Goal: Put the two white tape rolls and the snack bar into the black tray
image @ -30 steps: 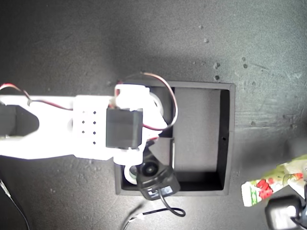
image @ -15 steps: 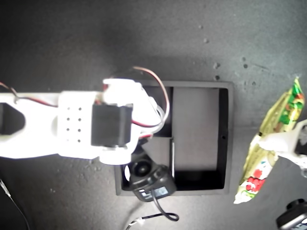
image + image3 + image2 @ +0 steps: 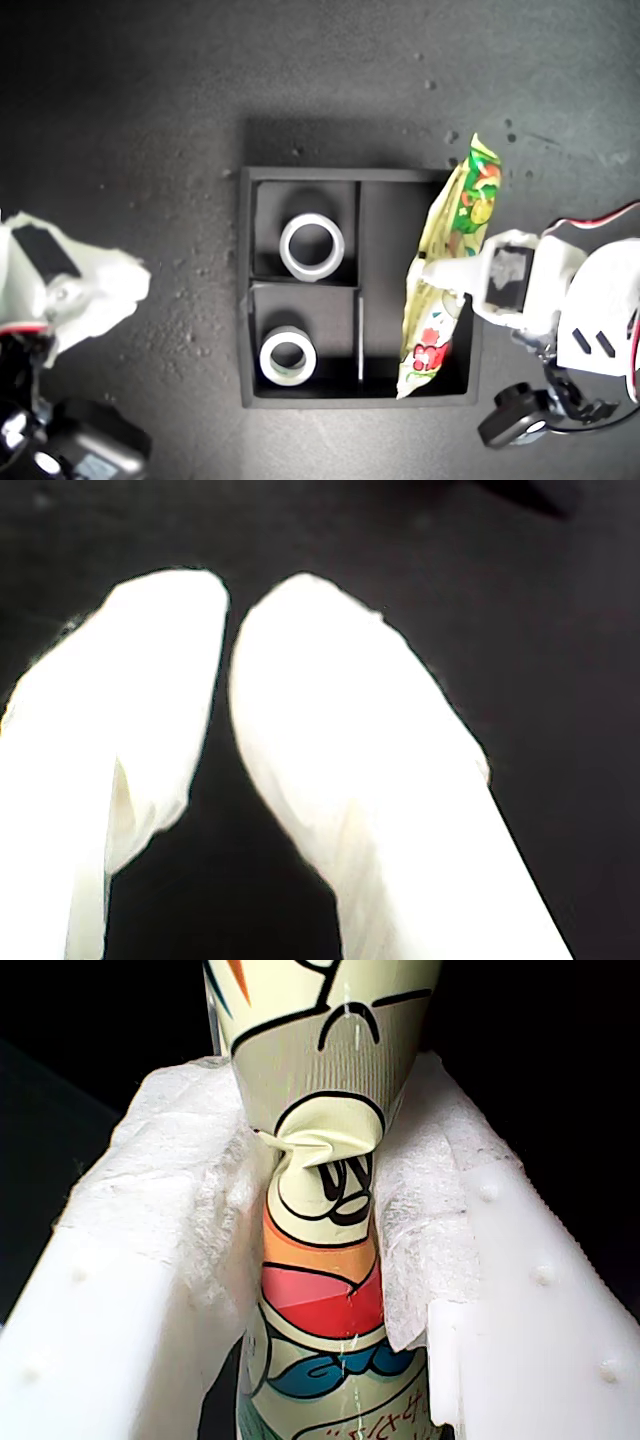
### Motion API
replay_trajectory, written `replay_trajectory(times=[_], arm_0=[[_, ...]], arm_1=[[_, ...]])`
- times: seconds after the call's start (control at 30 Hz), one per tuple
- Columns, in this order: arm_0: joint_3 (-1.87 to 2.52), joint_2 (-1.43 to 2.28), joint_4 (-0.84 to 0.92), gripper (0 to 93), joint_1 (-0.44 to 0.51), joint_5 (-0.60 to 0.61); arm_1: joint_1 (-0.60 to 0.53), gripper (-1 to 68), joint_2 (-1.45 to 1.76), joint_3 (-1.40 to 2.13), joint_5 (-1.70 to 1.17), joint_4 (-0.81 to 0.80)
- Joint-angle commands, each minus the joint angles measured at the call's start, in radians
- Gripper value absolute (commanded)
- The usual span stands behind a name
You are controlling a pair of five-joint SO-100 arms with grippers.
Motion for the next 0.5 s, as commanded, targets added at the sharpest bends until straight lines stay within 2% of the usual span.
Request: replay_trajectory(times=[0.0,0.03,0.07,0.2,0.27,0.33,0.47], arm_0=[[0.356,0.224,-0.164,0.1,0.048,-0.075],[0.426,0.265,-0.201,0.1,0.058,-0.087],[0.492,0.302,-0.236,0.1,0.069,-0.1],[0.712,0.405,-0.365,0.1,0.115,-0.138],[0.785,0.433,-0.411,0.1,0.135,-0.153],[0.839,0.442,-0.433,0.1,0.147,-0.167],[0.917,0.468,-0.454,0.1,0.163,-0.187]], arm_1=[[-0.005,19.1,0.011,0.025,-0.005,-0.005],[-0.006,28.8,0.011,0.035,0.002,0.009],[-0.006,32.2,0.011,0.046,0.009,0.021],[-0.003,32.1,0.025,0.049,0.055,0.097],[0.005,22.8,0.026,-0.006,0.103,0.176],[0.015,6.6,0.028,-0.077,0.195,0.265],[0.021,1.3,0.147,-0.075,0.515,0.362]])
